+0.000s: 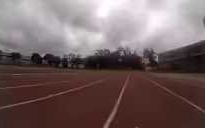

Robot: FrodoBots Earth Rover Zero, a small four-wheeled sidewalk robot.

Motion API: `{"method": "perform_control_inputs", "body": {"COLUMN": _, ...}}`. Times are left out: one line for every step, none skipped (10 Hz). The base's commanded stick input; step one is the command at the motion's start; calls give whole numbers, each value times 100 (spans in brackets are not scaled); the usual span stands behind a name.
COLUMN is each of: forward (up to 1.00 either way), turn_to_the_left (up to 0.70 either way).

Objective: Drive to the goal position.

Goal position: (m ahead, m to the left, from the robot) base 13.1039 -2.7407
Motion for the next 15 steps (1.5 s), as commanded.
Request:
{"method": "perform_control_inputs", "body": {"forward": 70, "turn_to_the_left": 0}}
{"method": "perform_control_inputs", "body": {"forward": 70, "turn_to_the_left": 0}}
{"method": "perform_control_inputs", "body": {"forward": 70, "turn_to_the_left": 0}}
{"method": "perform_control_inputs", "body": {"forward": 70, "turn_to_the_left": 0}}
{"method": "perform_control_inputs", "body": {"forward": 70, "turn_to_the_left": 0}}
{"method": "perform_control_inputs", "body": {"forward": 70, "turn_to_the_left": 6}}
{"method": "perform_control_inputs", "body": {"forward": 70, "turn_to_the_left": 25}}
{"method": "perform_control_inputs", "body": {"forward": 70, "turn_to_the_left": 35}}
{"method": "perform_control_inputs", "body": {"forward": 70, "turn_to_the_left": 35}}
{"method": "perform_control_inputs", "body": {"forward": 70, "turn_to_the_left": 35}}
{"method": "perform_control_inputs", "body": {"forward": 70, "turn_to_the_left": 35}}
{"method": "perform_control_inputs", "body": {"forward": 70, "turn_to_the_left": 35}}
{"method": "perform_control_inputs", "body": {"forward": 70, "turn_to_the_left": 29}}
{"method": "perform_control_inputs", "body": {"forward": 70, "turn_to_the_left": 10}}
{"method": "perform_control_inputs", "body": {"forward": 70, "turn_to_the_left": 0}}
